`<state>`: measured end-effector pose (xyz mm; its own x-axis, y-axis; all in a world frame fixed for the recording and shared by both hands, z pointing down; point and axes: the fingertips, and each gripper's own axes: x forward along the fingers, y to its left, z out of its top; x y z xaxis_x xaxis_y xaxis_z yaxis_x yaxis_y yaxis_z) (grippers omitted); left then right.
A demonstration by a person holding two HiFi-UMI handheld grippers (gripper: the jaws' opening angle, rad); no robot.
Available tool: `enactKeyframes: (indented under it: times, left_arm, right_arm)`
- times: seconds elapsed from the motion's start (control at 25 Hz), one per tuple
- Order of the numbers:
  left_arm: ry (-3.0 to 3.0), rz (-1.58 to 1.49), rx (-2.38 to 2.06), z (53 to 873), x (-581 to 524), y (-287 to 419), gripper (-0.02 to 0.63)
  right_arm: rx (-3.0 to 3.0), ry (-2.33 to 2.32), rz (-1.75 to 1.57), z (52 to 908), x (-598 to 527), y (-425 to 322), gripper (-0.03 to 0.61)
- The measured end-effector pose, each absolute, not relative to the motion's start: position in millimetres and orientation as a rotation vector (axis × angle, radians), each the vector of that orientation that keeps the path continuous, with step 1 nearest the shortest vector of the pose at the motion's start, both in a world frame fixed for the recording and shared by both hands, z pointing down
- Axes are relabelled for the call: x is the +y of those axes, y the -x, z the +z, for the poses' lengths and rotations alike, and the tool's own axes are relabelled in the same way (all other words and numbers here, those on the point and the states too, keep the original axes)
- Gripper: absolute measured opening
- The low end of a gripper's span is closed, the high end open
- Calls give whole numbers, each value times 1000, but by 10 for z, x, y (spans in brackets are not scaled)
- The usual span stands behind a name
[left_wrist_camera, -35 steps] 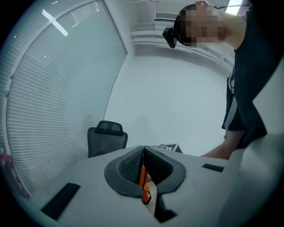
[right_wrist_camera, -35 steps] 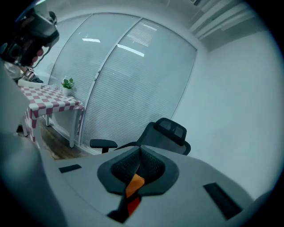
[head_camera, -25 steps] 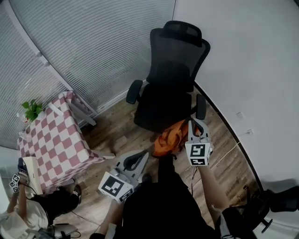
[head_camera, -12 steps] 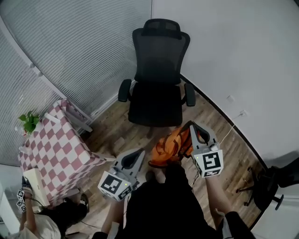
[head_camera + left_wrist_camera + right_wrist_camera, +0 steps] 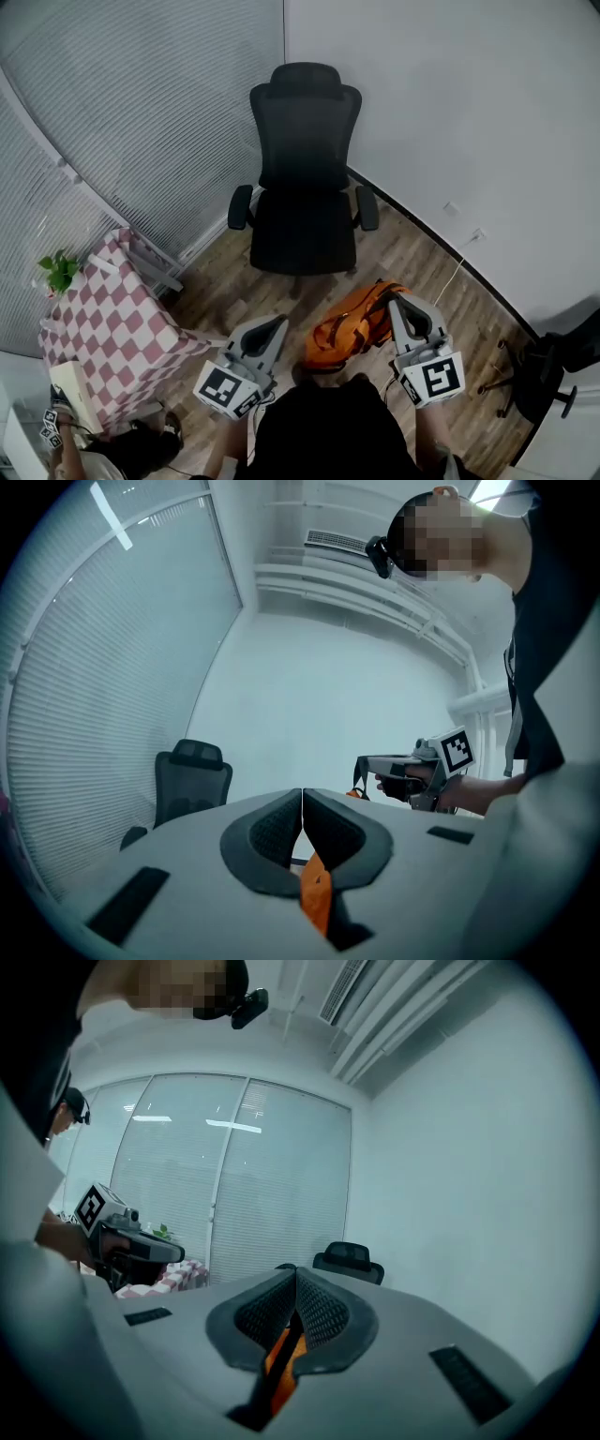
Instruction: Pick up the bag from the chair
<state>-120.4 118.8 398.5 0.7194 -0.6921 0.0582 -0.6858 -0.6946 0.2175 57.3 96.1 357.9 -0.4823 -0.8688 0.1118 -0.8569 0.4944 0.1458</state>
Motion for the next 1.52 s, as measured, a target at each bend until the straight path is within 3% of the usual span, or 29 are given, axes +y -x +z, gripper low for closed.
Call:
enactKeyframes:
  times: [0.68,1.52]
  left_arm:
    - [-2742,-52,-1107,3707,1341,948,32]
    - [-2738,-46,-1087,3746,1511,893,34]
  right_arm:
    - [-2746,-1537,187,3454,1498,-1054,23]
    - [-2833,-1495,334,3483,1607,-1012,23]
